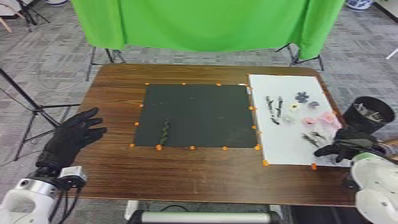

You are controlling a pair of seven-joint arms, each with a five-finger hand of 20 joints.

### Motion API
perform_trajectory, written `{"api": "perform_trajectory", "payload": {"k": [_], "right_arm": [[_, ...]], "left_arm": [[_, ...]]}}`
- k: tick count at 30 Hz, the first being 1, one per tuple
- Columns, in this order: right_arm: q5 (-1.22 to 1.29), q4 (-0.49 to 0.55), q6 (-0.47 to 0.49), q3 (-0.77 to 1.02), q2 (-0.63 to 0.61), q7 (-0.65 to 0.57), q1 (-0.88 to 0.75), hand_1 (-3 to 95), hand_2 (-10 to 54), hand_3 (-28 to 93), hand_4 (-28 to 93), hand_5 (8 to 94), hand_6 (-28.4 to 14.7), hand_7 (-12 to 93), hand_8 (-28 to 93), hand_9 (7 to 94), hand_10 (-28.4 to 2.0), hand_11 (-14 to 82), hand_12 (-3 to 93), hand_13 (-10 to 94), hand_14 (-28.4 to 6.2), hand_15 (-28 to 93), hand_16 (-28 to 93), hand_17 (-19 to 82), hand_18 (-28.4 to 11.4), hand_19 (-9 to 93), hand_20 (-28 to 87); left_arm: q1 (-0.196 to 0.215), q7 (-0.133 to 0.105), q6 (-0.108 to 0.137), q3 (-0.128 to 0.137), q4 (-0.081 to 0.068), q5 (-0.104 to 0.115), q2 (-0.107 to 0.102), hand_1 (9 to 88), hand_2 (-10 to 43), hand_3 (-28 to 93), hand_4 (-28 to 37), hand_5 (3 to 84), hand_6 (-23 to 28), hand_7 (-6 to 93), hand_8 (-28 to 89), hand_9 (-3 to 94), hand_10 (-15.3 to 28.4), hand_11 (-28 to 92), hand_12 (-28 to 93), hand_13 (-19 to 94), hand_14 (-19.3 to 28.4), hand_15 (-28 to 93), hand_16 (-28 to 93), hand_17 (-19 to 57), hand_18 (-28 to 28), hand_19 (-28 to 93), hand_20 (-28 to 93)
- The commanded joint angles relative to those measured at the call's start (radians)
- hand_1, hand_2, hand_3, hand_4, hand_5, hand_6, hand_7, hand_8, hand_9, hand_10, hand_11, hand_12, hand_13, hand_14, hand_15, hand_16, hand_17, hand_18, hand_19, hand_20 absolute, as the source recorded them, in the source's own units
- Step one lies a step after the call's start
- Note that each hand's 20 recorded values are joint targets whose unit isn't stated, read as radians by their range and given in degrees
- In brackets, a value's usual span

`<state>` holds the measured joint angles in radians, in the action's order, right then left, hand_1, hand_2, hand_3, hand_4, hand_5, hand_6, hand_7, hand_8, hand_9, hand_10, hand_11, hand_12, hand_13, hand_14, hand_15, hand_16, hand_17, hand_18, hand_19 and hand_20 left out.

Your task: Arrange flowers

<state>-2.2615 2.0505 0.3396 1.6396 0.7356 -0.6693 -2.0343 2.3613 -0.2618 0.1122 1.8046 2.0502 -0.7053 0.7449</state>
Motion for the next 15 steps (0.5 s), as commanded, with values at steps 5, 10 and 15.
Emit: {"api": "perform_trajectory", "payload": {"k": [5,10,15], "right_arm": [[0.053,-0.040,-0.126,-0.014,0.003,0.047,-0.007,35.3,-9.5,80,-28,65.0,-2.0,49,8,74.9,-11.8,52.6,31.1,73,-8.2,77,24,40,-21.8,93,41],[0.061,-0.043,-0.149,-0.014,0.007,0.060,-0.005,41.8,-9.4,80,-28,70.1,-1.4,51,9,79.1,-10.7,53.5,32.4,77,-7.3,77,25,44,-21.5,93,45],[0.064,-0.043,-0.167,-0.011,0.008,0.075,-0.001,43.1,-9.3,82,-28,72.1,-0.6,54,11,81.0,-10.4,57.4,34.4,79,-7.8,80,26,45,-22.0,93,49]], "left_arm": [[0.015,0.001,0.006,-0.002,0.004,0.001,0.006,29.2,-9.5,68,-24.1,28.9,3.5,25.7,-13,26.5,12.0,32,15,26,15.0,48,-3,-6.1,22.7,51,9],[0.021,0.006,0.004,0.003,0.005,-0.003,0.011,29.1,-9.5,69,-24.1,28.9,3.5,25.6,-13,26.6,12.0,32,15,26,15.0,48,-3,-6.1,22.7,51,9],[0.030,-0.004,0.015,0.006,0.009,0.005,0.007,29.1,-9.5,69,-24.2,28.9,3.5,25.6,-13,26.6,12.0,32,15,26,15.0,48,-3,-6.1,22.7,51,9]]}}
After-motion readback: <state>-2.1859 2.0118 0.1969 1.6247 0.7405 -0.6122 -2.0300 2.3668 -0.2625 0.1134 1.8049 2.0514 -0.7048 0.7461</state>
